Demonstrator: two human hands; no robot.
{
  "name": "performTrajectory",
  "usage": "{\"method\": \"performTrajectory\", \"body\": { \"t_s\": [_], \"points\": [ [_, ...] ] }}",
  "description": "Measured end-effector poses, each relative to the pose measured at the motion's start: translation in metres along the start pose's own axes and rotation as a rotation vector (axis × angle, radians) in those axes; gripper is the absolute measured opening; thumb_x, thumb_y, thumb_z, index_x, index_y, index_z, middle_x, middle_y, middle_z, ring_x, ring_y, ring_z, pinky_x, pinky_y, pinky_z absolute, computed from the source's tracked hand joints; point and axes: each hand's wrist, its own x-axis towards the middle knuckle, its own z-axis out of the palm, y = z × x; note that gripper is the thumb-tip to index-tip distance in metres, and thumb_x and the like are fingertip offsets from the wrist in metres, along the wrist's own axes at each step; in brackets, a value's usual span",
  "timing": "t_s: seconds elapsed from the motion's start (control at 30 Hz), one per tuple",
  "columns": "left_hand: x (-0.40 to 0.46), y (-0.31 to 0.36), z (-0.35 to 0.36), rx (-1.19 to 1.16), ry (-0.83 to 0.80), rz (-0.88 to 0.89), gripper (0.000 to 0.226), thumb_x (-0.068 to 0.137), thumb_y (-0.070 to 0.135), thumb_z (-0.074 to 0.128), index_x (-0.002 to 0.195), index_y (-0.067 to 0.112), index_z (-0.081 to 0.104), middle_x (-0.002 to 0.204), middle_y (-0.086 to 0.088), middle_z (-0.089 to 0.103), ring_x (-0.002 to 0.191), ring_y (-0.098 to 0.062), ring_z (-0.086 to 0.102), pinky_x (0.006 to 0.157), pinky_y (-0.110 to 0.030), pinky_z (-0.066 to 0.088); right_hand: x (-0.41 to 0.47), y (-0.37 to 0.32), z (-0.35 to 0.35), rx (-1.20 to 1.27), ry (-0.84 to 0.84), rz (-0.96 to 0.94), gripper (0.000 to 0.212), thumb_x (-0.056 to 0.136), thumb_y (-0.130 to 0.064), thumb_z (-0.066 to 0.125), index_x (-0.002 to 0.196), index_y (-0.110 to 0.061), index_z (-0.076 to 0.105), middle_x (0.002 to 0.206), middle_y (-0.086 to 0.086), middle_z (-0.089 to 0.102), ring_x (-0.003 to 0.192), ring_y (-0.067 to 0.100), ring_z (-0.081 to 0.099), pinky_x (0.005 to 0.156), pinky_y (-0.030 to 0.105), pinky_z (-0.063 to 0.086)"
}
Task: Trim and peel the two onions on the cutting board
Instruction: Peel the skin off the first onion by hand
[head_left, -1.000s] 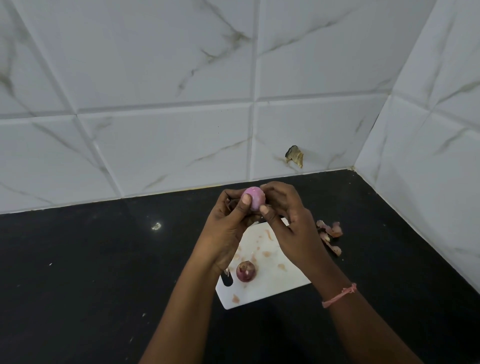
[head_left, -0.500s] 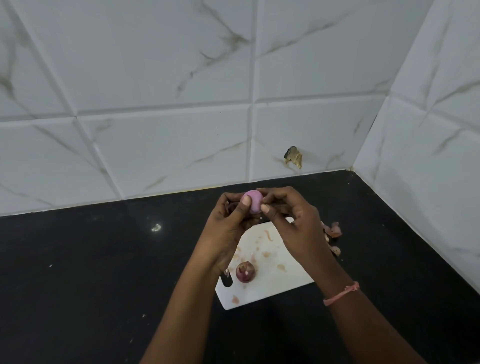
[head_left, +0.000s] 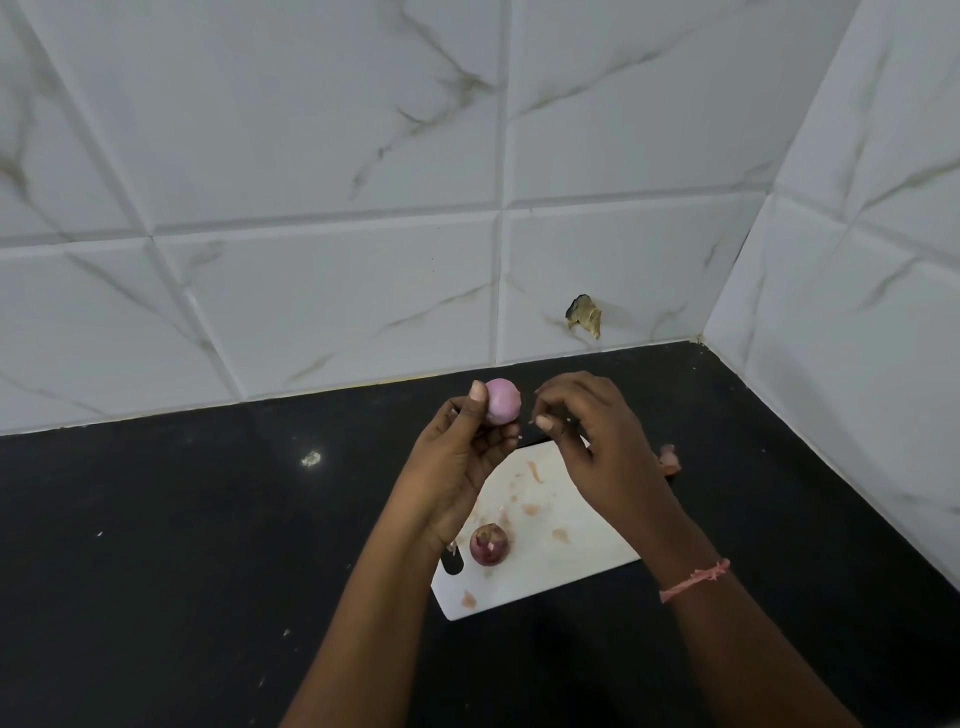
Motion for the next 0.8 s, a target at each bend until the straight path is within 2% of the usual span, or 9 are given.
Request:
{"method": "performTrajectory", "body": {
  "t_s": [0.13, 0.23, 0.3, 0.4, 0.5, 0.57, 0.63, 0.73, 0.8],
  "points": [
    [-0.001, 0.001, 0.002, -0.038, 0.002, -0.007, 0.038, 0.080, 0.037, 0.064, 0.102, 0.007, 0.061, 0.083, -0.009, 0.073, 0.073, -0.015, 0.069, 0.071, -0.022, 0.060, -0.002, 0.009, -0.003, -0.079, 0.150, 0.138, 0.014, 0.090, -0.007, 0.064, 0.099, -0.016, 0.072, 0.094, -0.005, 0.068, 0.092, 0.009, 0.058, 0.078, 0.027, 0.051],
    [-0.001, 0.002, 0.001, -0.066, 0.006, -0.017, 0.037, 0.080, 0.036, 0.064, 0.104, 0.007, 0.062, 0.086, -0.010, 0.073, 0.076, -0.016, 0.069, 0.072, -0.022, 0.060, -0.002, 0.003, -0.010, 0.015, 0.365, 0.172, 0.013, 0.083, 0.001, 0.071, 0.087, -0.011, 0.070, 0.085, 0.000, 0.066, 0.079, 0.008, 0.062, 0.071, 0.020, 0.053],
    [0.000, 0.002, 0.001, -0.084, 0.010, -0.022, 0.039, 0.081, 0.035, 0.065, 0.108, 0.006, 0.063, 0.090, -0.011, 0.074, 0.078, -0.016, 0.069, 0.073, -0.023, 0.060, 0.001, 0.001, -0.012, 0.030, 0.428, 0.134, 0.016, 0.083, 0.008, 0.066, 0.083, -0.008, 0.067, 0.088, 0.001, 0.063, 0.083, 0.011, 0.061, 0.073, 0.020, 0.052],
    [0.000, 0.002, 0.003, -0.107, 0.023, -0.026, 0.044, 0.082, 0.033, 0.065, 0.115, 0.005, 0.065, 0.098, -0.013, 0.075, 0.083, -0.017, 0.070, 0.076, -0.024, 0.061, 0.004, -0.006, -0.012, 0.065, 0.304, 0.128, 0.024, 0.096, 0.000, 0.051, 0.106, -0.013, 0.068, 0.104, -0.008, 0.066, 0.103, 0.009, 0.061, 0.085, 0.024, 0.052],
    [-0.001, 0.001, 0.005, -0.089, 0.010, -0.019, 0.043, 0.085, 0.033, 0.063, 0.116, 0.004, 0.066, 0.101, -0.015, 0.074, 0.086, -0.018, 0.069, 0.081, -0.025, 0.060, 0.007, -0.022, -0.010, 0.343, 0.013, 0.259, 0.036, 0.099, -0.030, 0.050, 0.133, -0.020, 0.054, 0.115, -0.015, 0.064, 0.106, -0.007, 0.059, 0.082, 0.008, 0.046],
    [-0.004, 0.001, 0.006, -0.063, -0.009, -0.014, 0.040, 0.091, 0.033, 0.059, 0.116, 0.003, 0.067, 0.107, -0.018, 0.073, 0.096, -0.021, 0.070, 0.088, -0.028, 0.059, 0.007, -0.029, -0.004, 0.387, -0.075, 0.234, 0.043, 0.092, -0.035, 0.058, 0.133, -0.021, 0.054, 0.119, -0.016, 0.063, 0.108, -0.007, 0.059, 0.083, 0.007, 0.047],
    [-0.006, 0.001, 0.008, -0.044, -0.006, -0.007, 0.039, 0.096, 0.033, 0.055, 0.117, 0.001, 0.066, 0.113, -0.020, 0.072, 0.102, -0.024, 0.070, 0.089, -0.031, 0.060, 0.005, -0.033, 0.003, 0.426, -0.050, 0.231, 0.037, 0.092, -0.029, 0.063, 0.127, -0.022, 0.059, 0.118, -0.015, 0.065, 0.108, -0.002, 0.061, 0.086, 0.011, 0.049],
    [-0.007, 0.000, 0.010, -0.015, 0.006, 0.005, 0.041, 0.093, 0.036, 0.057, 0.113, 0.002, 0.067, 0.105, -0.018, 0.073, 0.095, -0.022, 0.071, 0.080, -0.027, 0.061, 0.005, -0.035, 0.008, 0.590, 0.041, 0.316, 0.027, 0.091, -0.018, 0.066, 0.118, -0.015, 0.064, 0.111, -0.006, 0.070, 0.105, 0.007, 0.066, 0.087, 0.022, 0.053],
    [-0.008, -0.002, 0.012, 0.015, 0.002, 0.009, 0.045, 0.089, 0.039, 0.059, 0.114, 0.003, 0.068, 0.103, -0.016, 0.072, 0.093, -0.022, 0.068, 0.082, -0.027, 0.060, 0.005, -0.037, 0.011, 0.714, 0.067, 0.386, 0.021, 0.093, -0.012, 0.064, 0.113, -0.011, 0.062, 0.110, -0.001, 0.070, 0.105, 0.012, 0.067, 0.089, 0.030, 0.055]
  ]
}}
